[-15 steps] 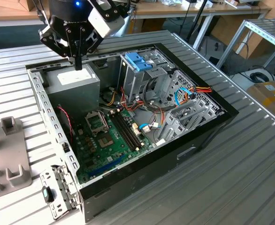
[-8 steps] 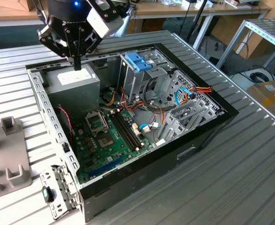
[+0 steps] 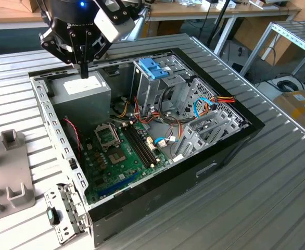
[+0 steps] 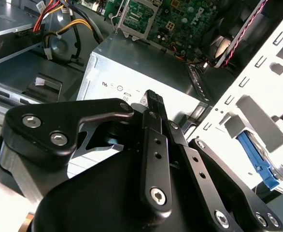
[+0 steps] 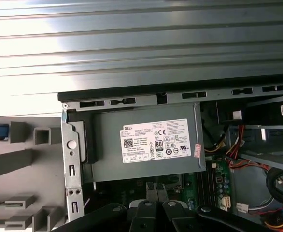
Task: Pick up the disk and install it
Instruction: 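Reach for the disk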
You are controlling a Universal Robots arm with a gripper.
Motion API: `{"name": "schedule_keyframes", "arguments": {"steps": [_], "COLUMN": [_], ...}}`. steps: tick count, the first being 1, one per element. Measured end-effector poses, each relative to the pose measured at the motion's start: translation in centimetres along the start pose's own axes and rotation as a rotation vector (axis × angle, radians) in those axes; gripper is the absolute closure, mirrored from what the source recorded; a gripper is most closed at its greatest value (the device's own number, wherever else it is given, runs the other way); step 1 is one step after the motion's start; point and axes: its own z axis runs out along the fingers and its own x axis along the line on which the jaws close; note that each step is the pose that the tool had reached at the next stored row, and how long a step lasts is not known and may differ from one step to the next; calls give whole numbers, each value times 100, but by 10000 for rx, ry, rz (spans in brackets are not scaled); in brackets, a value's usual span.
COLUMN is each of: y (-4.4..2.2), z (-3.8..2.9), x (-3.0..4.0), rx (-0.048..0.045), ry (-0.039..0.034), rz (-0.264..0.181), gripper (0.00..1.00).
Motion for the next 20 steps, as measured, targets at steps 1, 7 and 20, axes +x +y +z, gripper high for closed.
{"name": "schedule_keyframes", "arguments": {"steps": [1,7,20], "y": [0,-2,-7], "z": [0,-1,-3], "x": [4,28,95], "rx": [0,0,1], "ry": [0,0,0], "rz": [0,-1,-1], "gripper": [90,90,90]}}
